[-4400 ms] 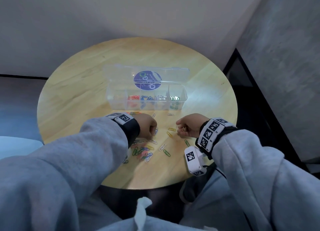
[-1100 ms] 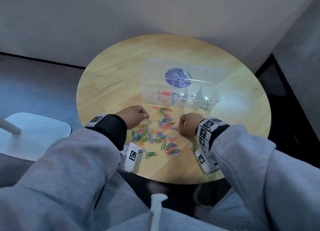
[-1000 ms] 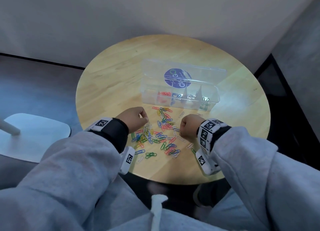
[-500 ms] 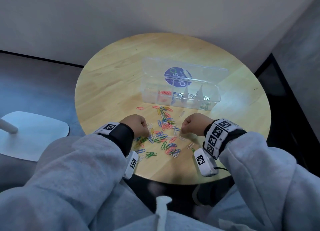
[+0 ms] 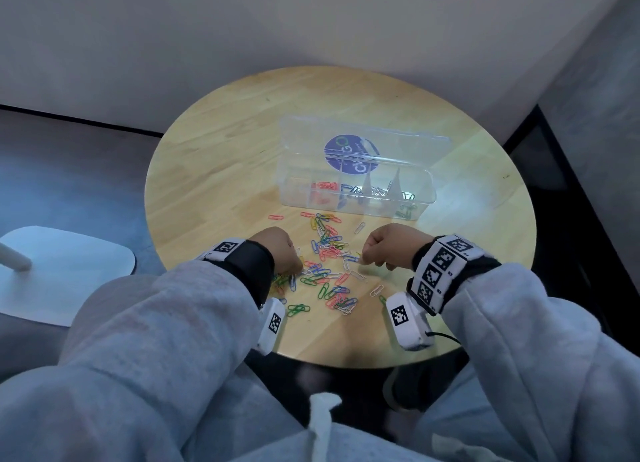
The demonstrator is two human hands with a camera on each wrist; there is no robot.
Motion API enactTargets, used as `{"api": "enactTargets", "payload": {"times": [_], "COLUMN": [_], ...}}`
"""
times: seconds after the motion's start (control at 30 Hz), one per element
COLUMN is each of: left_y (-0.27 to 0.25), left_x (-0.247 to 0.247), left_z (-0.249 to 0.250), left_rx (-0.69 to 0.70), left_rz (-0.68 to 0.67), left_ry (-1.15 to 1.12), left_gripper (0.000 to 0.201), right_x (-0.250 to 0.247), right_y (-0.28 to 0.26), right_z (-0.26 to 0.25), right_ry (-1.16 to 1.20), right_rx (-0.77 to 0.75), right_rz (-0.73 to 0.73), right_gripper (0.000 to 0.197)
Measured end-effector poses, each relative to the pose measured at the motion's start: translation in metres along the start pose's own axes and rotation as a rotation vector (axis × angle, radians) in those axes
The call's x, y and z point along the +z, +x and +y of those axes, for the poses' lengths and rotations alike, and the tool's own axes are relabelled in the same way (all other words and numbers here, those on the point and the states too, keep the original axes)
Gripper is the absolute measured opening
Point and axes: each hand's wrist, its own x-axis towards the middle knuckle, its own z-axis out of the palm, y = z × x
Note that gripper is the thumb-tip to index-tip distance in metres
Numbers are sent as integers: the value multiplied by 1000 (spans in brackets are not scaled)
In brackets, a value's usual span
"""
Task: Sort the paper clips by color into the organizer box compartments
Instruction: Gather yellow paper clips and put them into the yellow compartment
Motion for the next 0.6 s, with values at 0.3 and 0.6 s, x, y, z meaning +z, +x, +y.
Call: {"api": "enactTargets", "payload": {"times": [0.3, 0.6], "left_y": [-7, -12], "left_x": [-16, -30], "left_z": [9, 19], "left_rx": [53, -77], "left_rz": [-131, -146], "left_ry": [-886, -1474], "left_gripper": [29, 12], "right_x": [4, -4], "right_y": [-2, -8], "right_z": [2, -3], "right_ry": [661, 1132], "right_rx": [-20, 52], "right_rz": [-96, -172], "right_gripper": [26, 37]}}
